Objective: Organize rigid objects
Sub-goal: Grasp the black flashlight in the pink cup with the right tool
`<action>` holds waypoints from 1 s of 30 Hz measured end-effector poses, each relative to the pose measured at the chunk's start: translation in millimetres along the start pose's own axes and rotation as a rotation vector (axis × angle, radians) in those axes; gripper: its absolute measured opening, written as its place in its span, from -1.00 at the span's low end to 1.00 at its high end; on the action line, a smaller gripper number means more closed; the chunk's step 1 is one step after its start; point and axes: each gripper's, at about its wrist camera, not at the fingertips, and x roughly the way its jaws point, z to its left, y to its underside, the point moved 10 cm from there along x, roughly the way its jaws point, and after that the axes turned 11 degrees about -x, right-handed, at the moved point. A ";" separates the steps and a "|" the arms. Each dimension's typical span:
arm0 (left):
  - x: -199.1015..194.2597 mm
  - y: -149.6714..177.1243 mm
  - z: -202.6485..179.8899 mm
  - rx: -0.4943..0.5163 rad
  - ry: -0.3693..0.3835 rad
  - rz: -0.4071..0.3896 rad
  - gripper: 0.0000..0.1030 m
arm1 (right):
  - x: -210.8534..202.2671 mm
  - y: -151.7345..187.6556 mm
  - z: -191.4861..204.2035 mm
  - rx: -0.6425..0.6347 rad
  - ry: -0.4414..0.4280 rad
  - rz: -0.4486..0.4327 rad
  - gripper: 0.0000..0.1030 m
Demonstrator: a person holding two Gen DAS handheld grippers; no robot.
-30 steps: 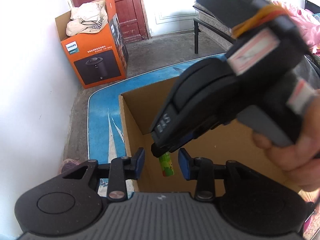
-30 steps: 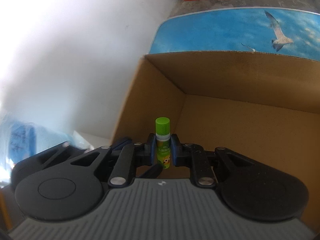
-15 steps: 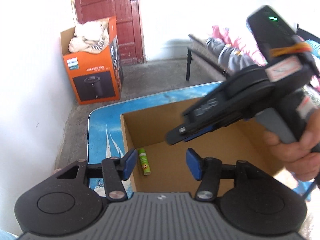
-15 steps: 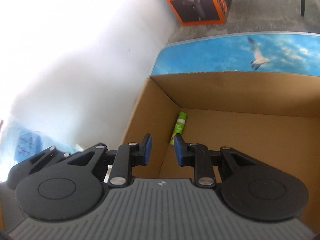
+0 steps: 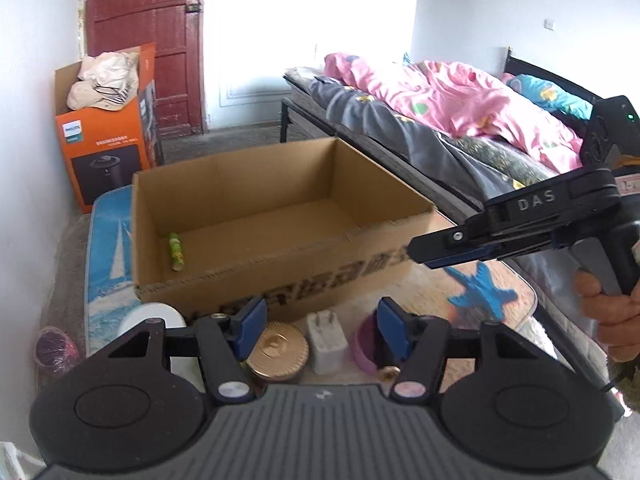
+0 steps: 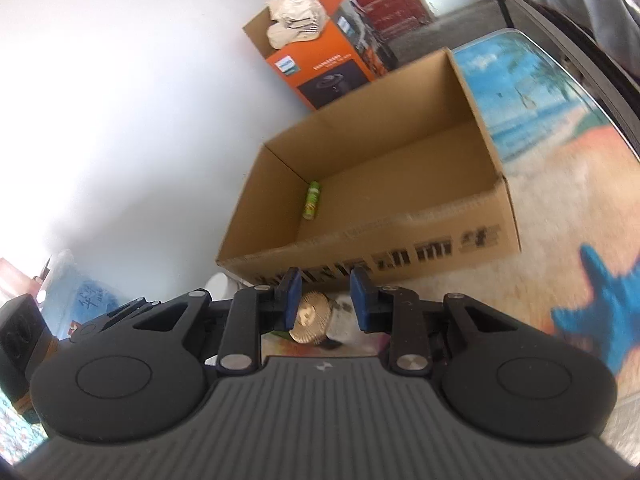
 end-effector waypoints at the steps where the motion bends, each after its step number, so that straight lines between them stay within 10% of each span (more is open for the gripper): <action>1: 8.3 9.0 -8.2 0.008 0.018 0.026 0.15 | 4.9 12.7 -6.0 0.031 -0.004 0.009 -0.47; 15: 91.0 56.5 -43.1 0.118 -0.045 0.198 -0.58 | 67.0 45.7 -33.9 0.124 0.041 0.095 -0.47; 30: 109.4 57.2 -41.3 0.075 -0.007 0.251 -0.45 | 88.9 40.5 -37.9 0.147 0.059 0.184 -0.55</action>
